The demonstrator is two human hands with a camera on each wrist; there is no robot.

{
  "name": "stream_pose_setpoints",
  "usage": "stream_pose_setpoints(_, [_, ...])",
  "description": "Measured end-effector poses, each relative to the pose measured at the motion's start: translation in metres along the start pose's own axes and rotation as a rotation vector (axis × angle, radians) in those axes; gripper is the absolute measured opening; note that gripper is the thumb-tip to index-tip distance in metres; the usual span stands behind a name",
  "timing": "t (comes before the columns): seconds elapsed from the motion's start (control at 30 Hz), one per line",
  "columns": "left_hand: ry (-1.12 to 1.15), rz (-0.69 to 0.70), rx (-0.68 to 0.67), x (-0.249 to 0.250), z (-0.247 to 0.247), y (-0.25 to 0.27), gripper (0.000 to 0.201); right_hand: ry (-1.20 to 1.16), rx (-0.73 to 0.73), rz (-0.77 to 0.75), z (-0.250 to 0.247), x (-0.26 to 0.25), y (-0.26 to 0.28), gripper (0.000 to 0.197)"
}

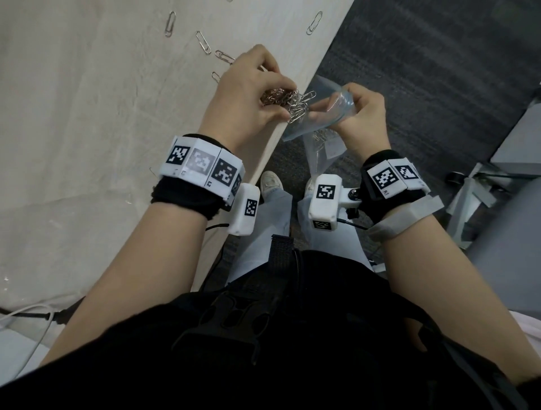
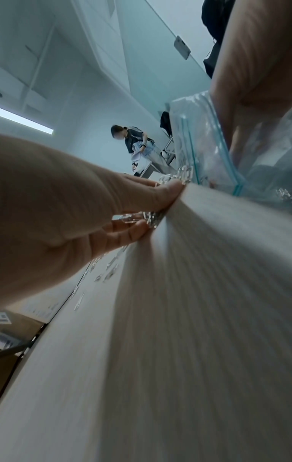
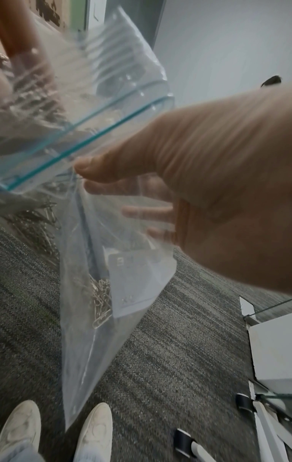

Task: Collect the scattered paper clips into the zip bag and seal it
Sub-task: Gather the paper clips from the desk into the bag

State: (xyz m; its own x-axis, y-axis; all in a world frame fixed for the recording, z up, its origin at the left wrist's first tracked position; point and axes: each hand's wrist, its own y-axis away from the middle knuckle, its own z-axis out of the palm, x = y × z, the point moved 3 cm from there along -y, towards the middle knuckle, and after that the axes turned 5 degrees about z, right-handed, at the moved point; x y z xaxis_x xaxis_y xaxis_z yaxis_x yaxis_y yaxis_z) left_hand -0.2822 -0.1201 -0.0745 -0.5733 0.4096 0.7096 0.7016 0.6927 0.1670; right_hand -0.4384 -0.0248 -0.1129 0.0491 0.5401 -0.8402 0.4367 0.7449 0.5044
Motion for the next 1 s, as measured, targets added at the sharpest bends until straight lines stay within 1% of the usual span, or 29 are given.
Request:
stream_pose_setpoints(0.3, [-0.062, 0.061, -0.003, 0.017, 0.014, -0.008, 0.034, -0.002, -0.008, -0.015, -0.001, 0.002, 0.0, 0.023])
stream_pose_setpoints(0.37, [-0.064, 0.081, -0.004, 0.021, 0.015, -0.007, 0.035, 0.007, 0.006, -0.023, -0.002, 0.002, 0.0, 0.027])
stream_pose_setpoints(0.5, [0.027, 0.113, -0.013, 0.026, 0.017, -0.005, 0.039, 0.009, 0.006, -0.031, -0.001, 0.002, 0.001, 0.022])
stream_pose_setpoints(0.57, [0.098, 0.125, 0.02, 0.027, 0.016, -0.003, 0.039, 0.007, 0.004, -0.035, -0.001, 0.002, 0.001, 0.025])
stream_pose_setpoints(0.63, [0.141, 0.125, 0.101, 0.024, 0.011, -0.001, 0.038, -0.005, -0.003, -0.043, -0.002, 0.001, 0.0, 0.025])
stream_pose_setpoints(0.7, [0.155, 0.096, 0.216, 0.017, 0.001, 0.002, 0.035, -0.016, -0.017, -0.028, -0.001, 0.002, -0.001, 0.023])
stream_pose_setpoints(0.73, [0.142, 0.073, 0.273, 0.012, -0.005, 0.004, 0.03, -0.021, -0.024, -0.024, -0.001, 0.002, 0.0, 0.022])
stream_pose_setpoints(0.77, [0.106, 0.044, 0.323, 0.004, -0.011, 0.006, 0.026, -0.022, -0.03, -0.023, 0.0, 0.002, 0.0, 0.023])
stream_pose_setpoints(0.83, [-0.025, -0.056, 0.387, -0.014, -0.022, 0.011, 0.03, -0.013, -0.032, -0.022, 0.0, 0.002, 0.0, 0.024])
stream_pose_setpoints(0.9, [-0.163, -0.178, 0.362, -0.031, -0.031, 0.017, 0.04, -0.019, -0.03, -0.02, 0.0, 0.002, 0.0, 0.025])
stream_pose_setpoints(0.97, [-0.248, -0.282, 0.272, -0.042, -0.034, 0.022, 0.048, -0.026, -0.028, -0.022, 0.0, 0.002, 0.0, 0.026])
stream_pose_setpoints(1.0, [-0.262, -0.303, 0.244, -0.046, -0.034, 0.023, 0.05, -0.029, -0.029, -0.022, 0.0, 0.002, 0.001, 0.026])
